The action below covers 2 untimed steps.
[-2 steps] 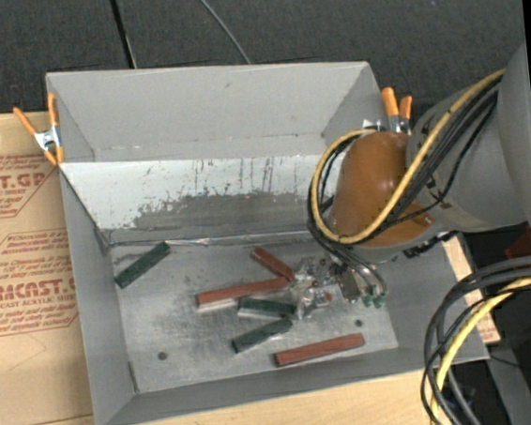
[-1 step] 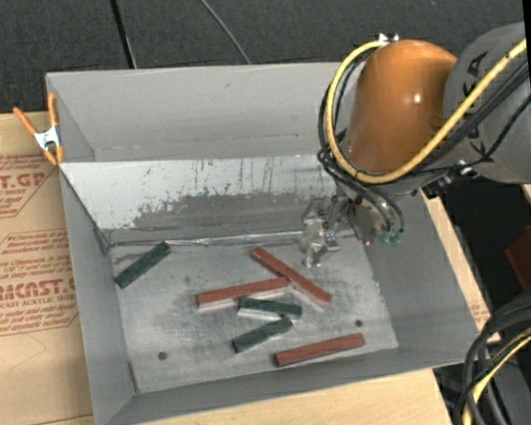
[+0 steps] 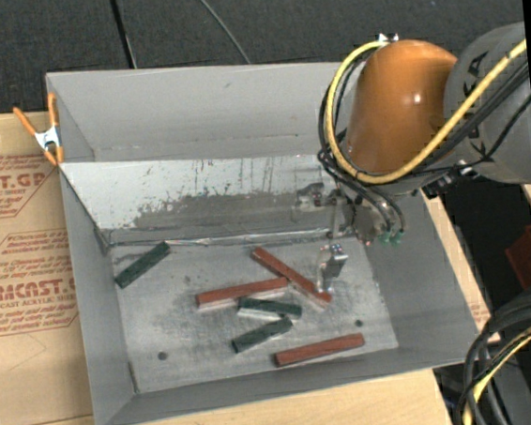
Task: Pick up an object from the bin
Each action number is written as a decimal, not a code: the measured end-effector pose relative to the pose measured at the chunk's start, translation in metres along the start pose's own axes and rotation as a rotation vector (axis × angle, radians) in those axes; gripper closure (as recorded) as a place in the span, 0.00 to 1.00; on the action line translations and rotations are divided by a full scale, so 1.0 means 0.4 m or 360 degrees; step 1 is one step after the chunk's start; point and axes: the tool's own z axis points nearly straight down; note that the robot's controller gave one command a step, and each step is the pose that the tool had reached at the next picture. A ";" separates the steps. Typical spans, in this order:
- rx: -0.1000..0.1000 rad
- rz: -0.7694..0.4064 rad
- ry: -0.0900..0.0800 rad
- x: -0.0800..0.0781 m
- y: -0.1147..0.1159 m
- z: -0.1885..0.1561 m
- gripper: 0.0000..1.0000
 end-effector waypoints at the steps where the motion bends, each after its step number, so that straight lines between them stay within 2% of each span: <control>1: 0.0000 0.0000 0.0000 0.000 0.000 0.000 0.00; 2: -0.0002 0.0092 -0.0010 -0.007 -0.002 0.106 0.00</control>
Offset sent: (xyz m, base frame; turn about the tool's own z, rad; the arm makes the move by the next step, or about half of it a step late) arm 0.0049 -0.0039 -0.1476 0.1905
